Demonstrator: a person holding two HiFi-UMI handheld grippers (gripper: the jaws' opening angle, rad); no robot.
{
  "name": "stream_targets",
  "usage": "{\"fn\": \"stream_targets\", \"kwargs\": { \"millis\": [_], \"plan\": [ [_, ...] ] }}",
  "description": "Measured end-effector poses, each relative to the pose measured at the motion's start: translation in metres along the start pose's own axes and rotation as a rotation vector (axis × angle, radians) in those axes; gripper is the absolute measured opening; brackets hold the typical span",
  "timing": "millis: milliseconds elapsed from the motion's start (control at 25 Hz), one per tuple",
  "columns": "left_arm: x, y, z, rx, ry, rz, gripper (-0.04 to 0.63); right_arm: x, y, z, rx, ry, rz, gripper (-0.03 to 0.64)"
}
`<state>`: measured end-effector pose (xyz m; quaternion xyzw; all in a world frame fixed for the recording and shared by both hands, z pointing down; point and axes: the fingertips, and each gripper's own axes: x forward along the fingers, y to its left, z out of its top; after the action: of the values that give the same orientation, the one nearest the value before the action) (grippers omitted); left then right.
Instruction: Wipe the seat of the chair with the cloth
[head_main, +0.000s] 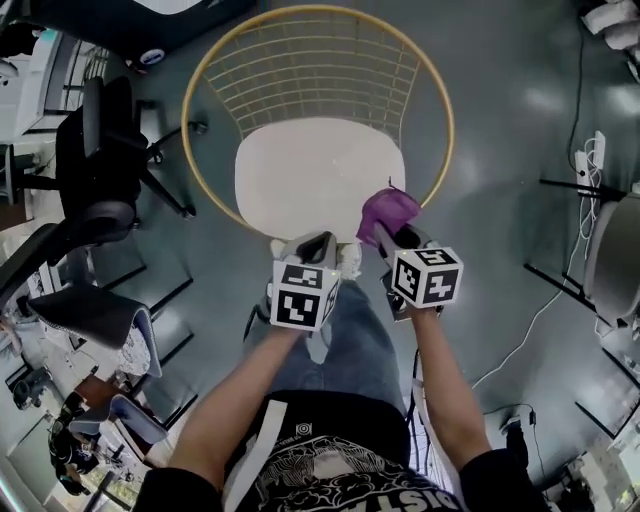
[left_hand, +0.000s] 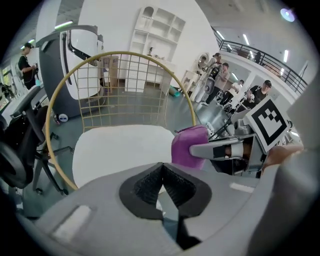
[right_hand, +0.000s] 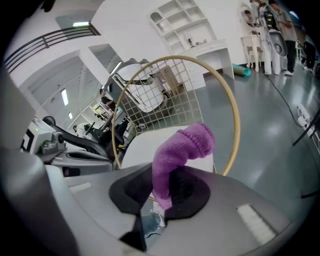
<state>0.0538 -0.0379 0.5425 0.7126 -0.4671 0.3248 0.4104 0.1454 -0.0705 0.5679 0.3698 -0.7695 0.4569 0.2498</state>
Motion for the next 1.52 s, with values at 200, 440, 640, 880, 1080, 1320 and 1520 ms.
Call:
{"fn": "stream_targets", "kwargs": {
  "millis": [200, 440, 640, 880, 1080, 1320, 1520],
  "plan": [
    [-0.037, -0.003, 0.034, -0.025, -0.095, 0.006, -0.002, -0.027, 0.046, 0.038, -0.063, -0.063, 0.034, 0.06],
    [-0.085, 0.0, 0.083, -0.063, -0.224, -0.022, -0.002, -0.052, 0.095, 0.085, -0.148, -0.152, 0.043, 0.06],
    [-0.127, -0.005, 0.119, -0.033, -0.318, -0.063, -0.002, -0.075, 0.134, 0.117, -0.199, -0.203, 0.033, 0.06],
    [-0.163, -0.002, 0.143, 0.003, -0.401, -0.085, -0.002, -0.102, 0.179, 0.146, -0.273, -0.291, 0.025, 0.06],
    [-0.182, -0.004, 0.156, 0.052, -0.454, -0.09, -0.002, -0.116, 0.2, 0.153, -0.329, -0.369, 0.009, 0.055],
    [-0.205, 0.005, 0.164, 0.07, -0.502, -0.082, -0.002, -0.122, 0.223, 0.16, -0.331, -0.42, -0.029, 0.055],
    [-0.207, 0.007, 0.15, 0.072, -0.479, -0.094, -0.002, -0.12, 0.23, 0.151, -0.334, -0.429, -0.038, 0.057]
  ]
}}
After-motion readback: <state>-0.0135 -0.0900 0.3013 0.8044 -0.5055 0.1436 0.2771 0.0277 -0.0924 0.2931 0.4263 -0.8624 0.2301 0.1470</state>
